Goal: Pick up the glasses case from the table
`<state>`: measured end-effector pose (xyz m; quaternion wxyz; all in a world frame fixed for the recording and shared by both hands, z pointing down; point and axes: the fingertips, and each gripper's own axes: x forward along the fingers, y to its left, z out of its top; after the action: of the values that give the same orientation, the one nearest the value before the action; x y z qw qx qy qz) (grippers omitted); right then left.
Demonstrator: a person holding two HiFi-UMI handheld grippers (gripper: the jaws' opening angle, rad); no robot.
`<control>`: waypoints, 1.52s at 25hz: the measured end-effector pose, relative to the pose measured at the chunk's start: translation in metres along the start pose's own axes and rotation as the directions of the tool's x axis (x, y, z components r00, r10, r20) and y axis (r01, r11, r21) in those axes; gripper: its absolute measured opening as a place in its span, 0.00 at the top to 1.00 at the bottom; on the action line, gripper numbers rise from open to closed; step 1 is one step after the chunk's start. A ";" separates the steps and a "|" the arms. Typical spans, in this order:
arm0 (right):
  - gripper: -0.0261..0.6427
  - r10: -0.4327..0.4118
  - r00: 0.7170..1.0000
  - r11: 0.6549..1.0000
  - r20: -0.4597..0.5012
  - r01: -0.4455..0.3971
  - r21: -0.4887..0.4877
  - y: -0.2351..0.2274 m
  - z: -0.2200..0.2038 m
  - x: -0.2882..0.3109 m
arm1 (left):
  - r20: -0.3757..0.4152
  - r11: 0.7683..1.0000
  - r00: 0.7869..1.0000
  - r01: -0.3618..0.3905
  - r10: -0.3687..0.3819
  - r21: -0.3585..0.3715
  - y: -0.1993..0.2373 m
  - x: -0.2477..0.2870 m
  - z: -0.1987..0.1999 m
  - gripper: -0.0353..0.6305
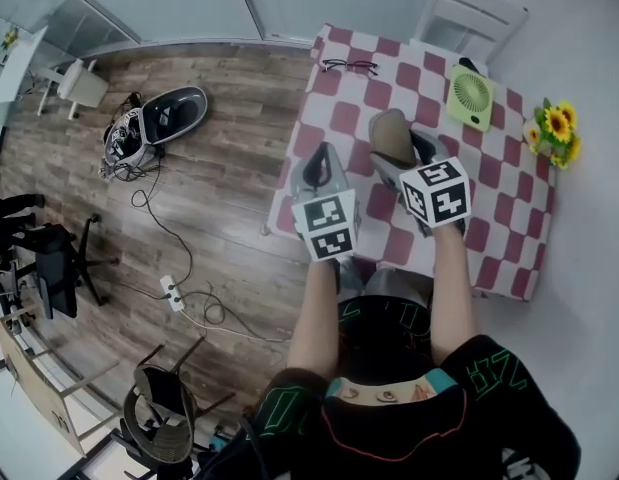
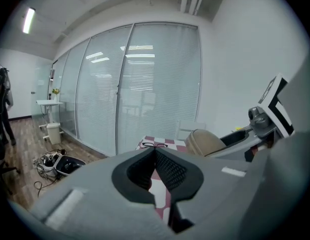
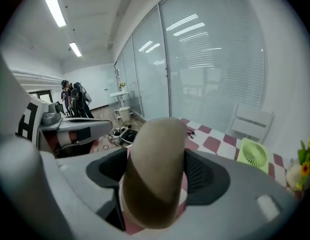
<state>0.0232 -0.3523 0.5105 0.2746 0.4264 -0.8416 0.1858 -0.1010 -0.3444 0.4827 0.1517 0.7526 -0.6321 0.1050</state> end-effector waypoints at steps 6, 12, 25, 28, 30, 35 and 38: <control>0.42 -0.068 0.986 0.998 0.151 0.069 0.000 -0.015 0.048 -0.016 | 0.104 0.997 0.994 0.012 -0.019 0.073 0.001 0.003 0.052 0.94; 0.42 -0.126 0.943 0.991 0.308 0.133 -0.002 -0.031 0.099 -0.036 | 0.214 0.992 0.976 0.022 -0.048 0.122 0.001 0.007 0.106 0.94; 0.42 -0.210 0.769 0.970 0.604 0.240 0.031 -0.068 0.183 -0.096 | 0.418 0.979 0.902 0.026 -0.110 0.202 -0.016 0.011 0.199 0.94; 0.42 -0.231 0.742 0.964 0.629 0.262 0.045 -0.074 0.188 -0.107 | 0.426 0.980 0.897 0.038 -0.119 0.194 -0.017 0.013 0.202 0.94; 0.42 -0.235 0.739 0.961 0.632 0.273 0.038 -0.075 0.188 -0.111 | 0.429 0.982 0.895 0.043 -0.120 0.186 -0.017 0.013 0.203 0.94; 0.42 -0.242 0.751 0.957 0.615 0.290 0.022 -0.077 0.185 -0.116 | 0.422 0.983 0.898 0.054 -0.124 0.173 -0.020 0.015 0.201 0.94; 0.42 -0.237 0.754 0.957 0.613 0.291 0.012 -0.074 0.183 -0.117 | 0.414 0.985 0.902 0.056 -0.121 0.166 -0.019 0.015 0.195 0.94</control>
<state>0.0846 -0.4228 0.3009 0.0308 0.5659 -0.8230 -0.0373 -0.0859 -0.4261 0.3045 -0.0411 0.7947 -0.6052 -0.0201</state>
